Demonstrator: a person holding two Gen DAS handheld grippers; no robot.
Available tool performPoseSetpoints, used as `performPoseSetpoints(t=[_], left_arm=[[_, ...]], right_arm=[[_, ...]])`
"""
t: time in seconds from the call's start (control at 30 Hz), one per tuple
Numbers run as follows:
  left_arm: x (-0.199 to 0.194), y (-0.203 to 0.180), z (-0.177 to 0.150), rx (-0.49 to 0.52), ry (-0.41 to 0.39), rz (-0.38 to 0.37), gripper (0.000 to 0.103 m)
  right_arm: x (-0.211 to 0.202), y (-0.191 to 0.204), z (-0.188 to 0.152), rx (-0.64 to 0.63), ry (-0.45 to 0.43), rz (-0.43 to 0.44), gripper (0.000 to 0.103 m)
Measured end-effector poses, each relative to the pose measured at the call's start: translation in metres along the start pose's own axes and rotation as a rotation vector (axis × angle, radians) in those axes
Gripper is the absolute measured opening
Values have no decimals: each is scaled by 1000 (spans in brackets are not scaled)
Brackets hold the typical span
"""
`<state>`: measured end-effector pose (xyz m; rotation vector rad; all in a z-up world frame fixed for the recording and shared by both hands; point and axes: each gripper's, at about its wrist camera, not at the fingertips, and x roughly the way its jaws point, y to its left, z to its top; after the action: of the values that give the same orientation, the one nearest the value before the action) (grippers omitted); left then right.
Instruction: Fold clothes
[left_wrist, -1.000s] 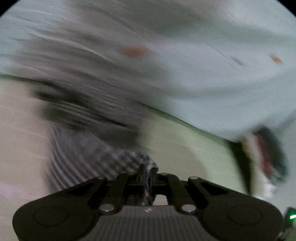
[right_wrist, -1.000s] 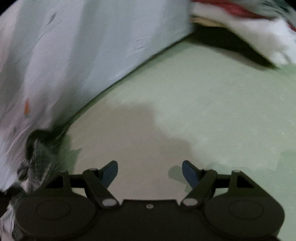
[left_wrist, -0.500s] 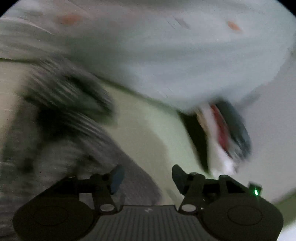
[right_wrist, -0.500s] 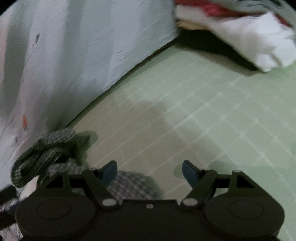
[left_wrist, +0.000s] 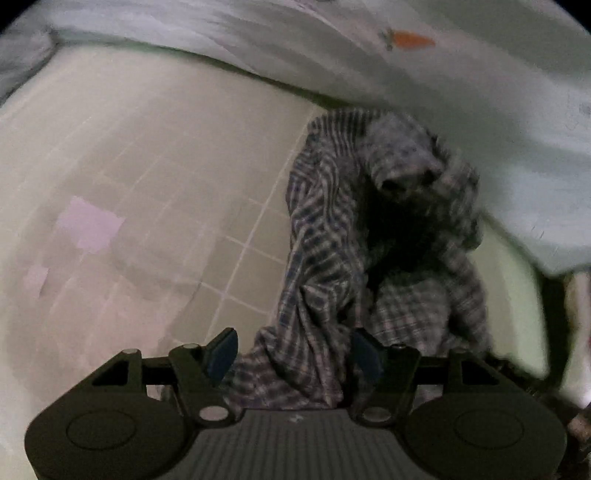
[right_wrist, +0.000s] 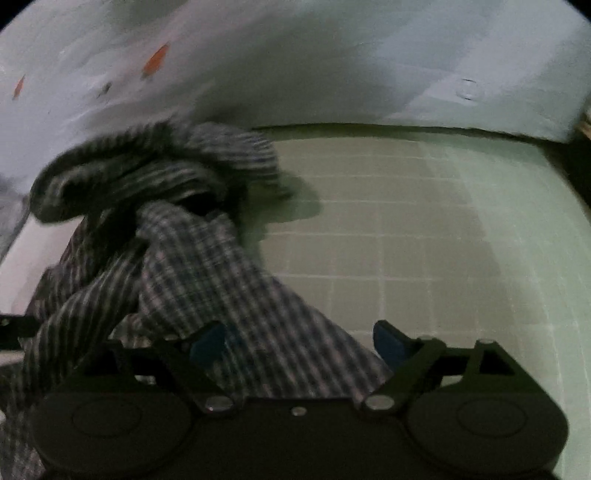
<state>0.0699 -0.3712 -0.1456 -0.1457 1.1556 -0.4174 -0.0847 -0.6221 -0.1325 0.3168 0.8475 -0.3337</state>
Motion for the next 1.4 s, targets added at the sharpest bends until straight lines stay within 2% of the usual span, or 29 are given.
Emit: performPoseSetpoints(t=[0.03, 0.07, 0.1, 0.13, 0.17, 0.2, 0.3, 0.37, 0.5, 0.6, 0.67, 0.73, 0.8, 0.87, 0.93, 0.97, 1.0, 1.03, 1.07, 1.1, 1.13, 1.2, 1.23, 1.33, 1.4], left_arm=[[3, -2, 1, 27, 9, 10, 47], [3, -2, 2, 45, 15, 10, 38], [3, -1, 3, 64, 22, 10, 23], [3, -1, 4, 80, 24, 12, 18], [2, 0, 5, 89, 14, 20, 17], [-1, 1, 7, 92, 2, 30, 16], [-13, 14, 16, 69, -42, 65, 13], [-21, 24, 24, 51, -76, 96, 13], [-42, 45, 47, 88, -175, 172, 12], [-61, 57, 70, 126, -271, 232, 12], [-72, 63, 84, 121, -333, 262, 15], [-76, 68, 95, 102, -360, 263, 22], [-79, 69, 94, 83, -368, 242, 24], [-84, 70, 89, 65, -379, 218, 34], [-91, 76, 79, 32, -383, 191, 50], [-96, 83, 71, 7, -379, 178, 54], [-101, 88, 59, -19, -372, 165, 62], [-106, 93, 47, -44, -363, 151, 69], [-107, 98, 36, -62, -343, 138, 71], [-104, 99, 25, -69, -314, 130, 74], [-102, 101, 13, -76, -285, 123, 75], [-93, 104, -7, -86, -220, 137, 75], [-88, 107, -14, -99, -200, 146, 75], [-75, 115, -27, -150, -156, 167, 75], [-69, 124, -27, -205, -168, 155, 76]], right_arm=[[4, 3, 2, -22, 8, 11, 78], [7, 4, 2, -32, 18, 21, 64], [9, 5, 2, -34, 27, 19, 45], [11, 5, 2, -35, 37, 18, 34], [12, 5, 2, -36, 43, 15, 17], [12, 4, 0, -33, 38, 8, 5], [-4, -7, -8, 13, -19, -23, 2], [-20, -16, -14, 50, -56, -76, 2], [-49, -26, -29, 98, -96, -225, 1], [-65, -34, -41, 145, -103, -296, 1], [-70, -37, -47, 180, -99, -321, 1], [-71, -37, -51, 213, -88, -318, 1], [-70, -36, -53, 228, -76, -316, 2], [-70, -35, -52, 226, -69, -319, 3], [-71, -34, -55, 222, -65, -321, 7], [-73, -32, -56, 219, -65, -323, 16], [-74, -31, -58, 216, -65, -324, 27], [-76, -29, -59, 213, -65, -326, 33], [-78, -26, -62, 209, -65, -326, 46], [-79, -25, -65, 206, -66, -322, 50], [-80, -24, -67, 202, -62, -318, 54], [-79, -22, -72, 200, -46, -328, 80], [-78, -22, -73, 194, -41, -332, 84], [-76, -21, -76, 177, -27, -345, 86], [-75, -21, -78, 167, -18, -352, 87]])
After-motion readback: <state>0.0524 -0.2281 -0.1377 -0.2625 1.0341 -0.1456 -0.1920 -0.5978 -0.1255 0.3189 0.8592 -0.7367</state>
